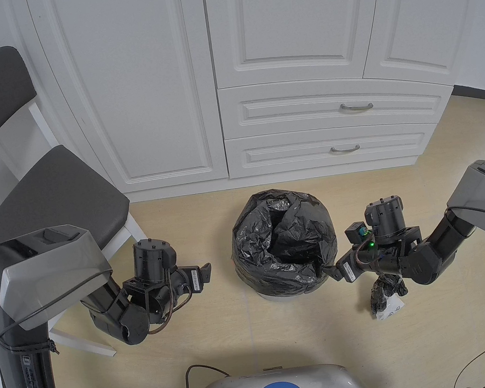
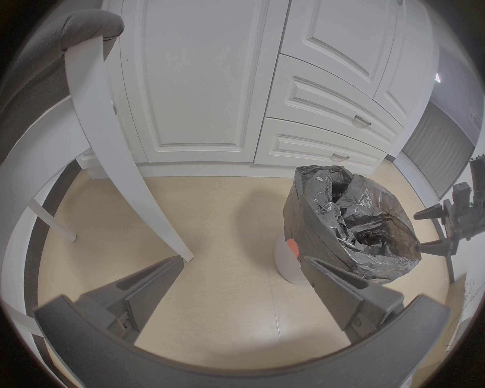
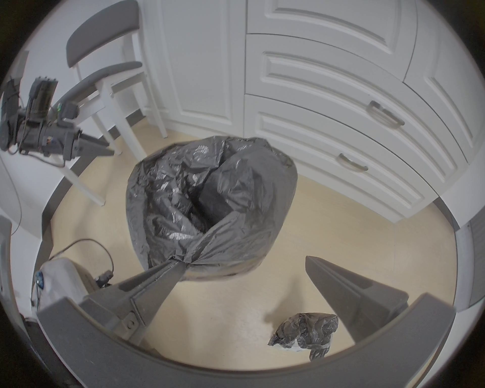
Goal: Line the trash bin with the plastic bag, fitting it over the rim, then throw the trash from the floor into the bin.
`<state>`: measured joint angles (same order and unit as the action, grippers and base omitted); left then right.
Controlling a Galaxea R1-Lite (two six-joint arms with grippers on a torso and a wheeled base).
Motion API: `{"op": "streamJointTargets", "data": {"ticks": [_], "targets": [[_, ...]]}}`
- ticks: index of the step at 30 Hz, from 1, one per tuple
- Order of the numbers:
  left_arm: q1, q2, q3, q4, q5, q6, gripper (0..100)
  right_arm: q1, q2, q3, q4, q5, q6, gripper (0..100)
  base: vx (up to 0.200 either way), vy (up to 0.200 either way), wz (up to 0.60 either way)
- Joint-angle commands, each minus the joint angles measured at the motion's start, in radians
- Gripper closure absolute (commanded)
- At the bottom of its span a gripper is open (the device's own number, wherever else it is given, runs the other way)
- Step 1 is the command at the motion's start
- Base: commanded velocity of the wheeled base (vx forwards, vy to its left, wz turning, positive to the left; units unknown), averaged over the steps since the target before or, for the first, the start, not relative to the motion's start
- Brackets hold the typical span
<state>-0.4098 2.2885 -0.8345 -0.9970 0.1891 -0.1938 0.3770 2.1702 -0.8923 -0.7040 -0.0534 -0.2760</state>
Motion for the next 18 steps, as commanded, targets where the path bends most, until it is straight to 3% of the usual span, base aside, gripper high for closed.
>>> {"op": "streamJointTargets", "data": {"ticks": [1, 8, 13, 18], "targets": [[-0.007, -0.004, 0.017, -0.014, 0.001, 0.001, 0, -0.015, -0.118, 0.052, 0.018, 0.069, -0.031, 0, 0.0, 0.0, 0.0], [-0.014, -0.007, 0.02, -0.014, 0.001, -0.001, 0, 0.052, -0.05, 0.029, -0.066, 0.04, 0.08, 0, 0.0, 0.0, 0.0], [-0.043, 0.003, 0.031, -0.014, 0.003, -0.003, 0, 0.057, 0.106, -0.004, -0.078, -0.04, 0.0, 0, 0.0, 0.0, 0.0], [-0.05, 0.003, 0.034, -0.022, 0.003, -0.003, 0, 0.056, 0.114, 0.038, -0.094, -0.034, -0.049, 0, 0.0, 0.0, 0.0]]}}
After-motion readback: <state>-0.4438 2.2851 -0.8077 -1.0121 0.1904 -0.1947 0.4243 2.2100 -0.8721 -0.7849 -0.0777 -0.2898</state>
